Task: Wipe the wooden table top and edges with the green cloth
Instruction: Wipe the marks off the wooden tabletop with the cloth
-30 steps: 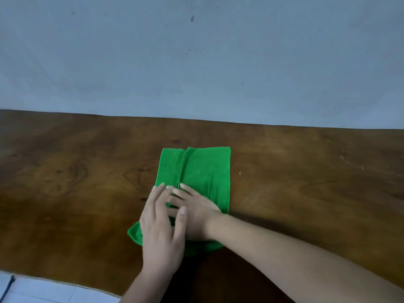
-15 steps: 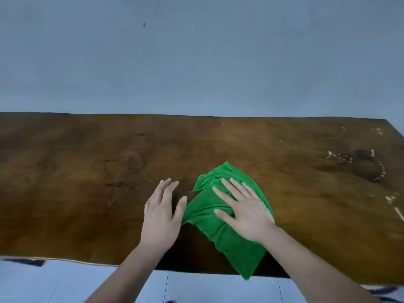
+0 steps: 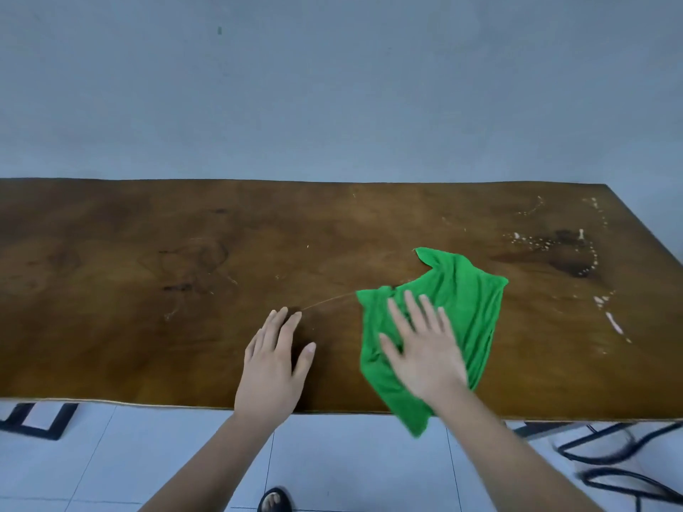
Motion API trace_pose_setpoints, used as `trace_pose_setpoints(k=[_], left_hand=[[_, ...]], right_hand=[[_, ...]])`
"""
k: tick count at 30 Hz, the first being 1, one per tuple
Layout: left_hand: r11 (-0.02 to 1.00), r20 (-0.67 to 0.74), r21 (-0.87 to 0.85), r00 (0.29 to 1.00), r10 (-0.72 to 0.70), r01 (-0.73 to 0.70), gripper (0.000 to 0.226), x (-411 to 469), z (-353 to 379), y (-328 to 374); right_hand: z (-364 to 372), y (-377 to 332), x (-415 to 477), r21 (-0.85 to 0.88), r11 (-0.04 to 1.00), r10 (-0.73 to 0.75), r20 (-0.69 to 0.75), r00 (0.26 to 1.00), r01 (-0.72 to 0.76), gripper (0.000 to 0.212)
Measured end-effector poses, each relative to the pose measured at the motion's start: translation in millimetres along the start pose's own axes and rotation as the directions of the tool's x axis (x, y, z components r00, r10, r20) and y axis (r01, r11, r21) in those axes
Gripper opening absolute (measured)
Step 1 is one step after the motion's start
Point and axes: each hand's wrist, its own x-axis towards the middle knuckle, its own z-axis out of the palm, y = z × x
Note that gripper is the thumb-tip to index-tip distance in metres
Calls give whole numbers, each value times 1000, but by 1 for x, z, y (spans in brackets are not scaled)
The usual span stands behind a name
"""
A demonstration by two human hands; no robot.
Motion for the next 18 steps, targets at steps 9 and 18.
trace_pose_setpoints(k=[9,18], left_hand=[[1000,-57,2,998,23,-23,61,-4,7,4],[999,-41,44,999,15,-13,64,-4,6,10]], right_hand=[[33,-54,-64,81,896,-430,-76,899,436,63],[7,83,-54,132,978,-157,-26,987,159,71]])
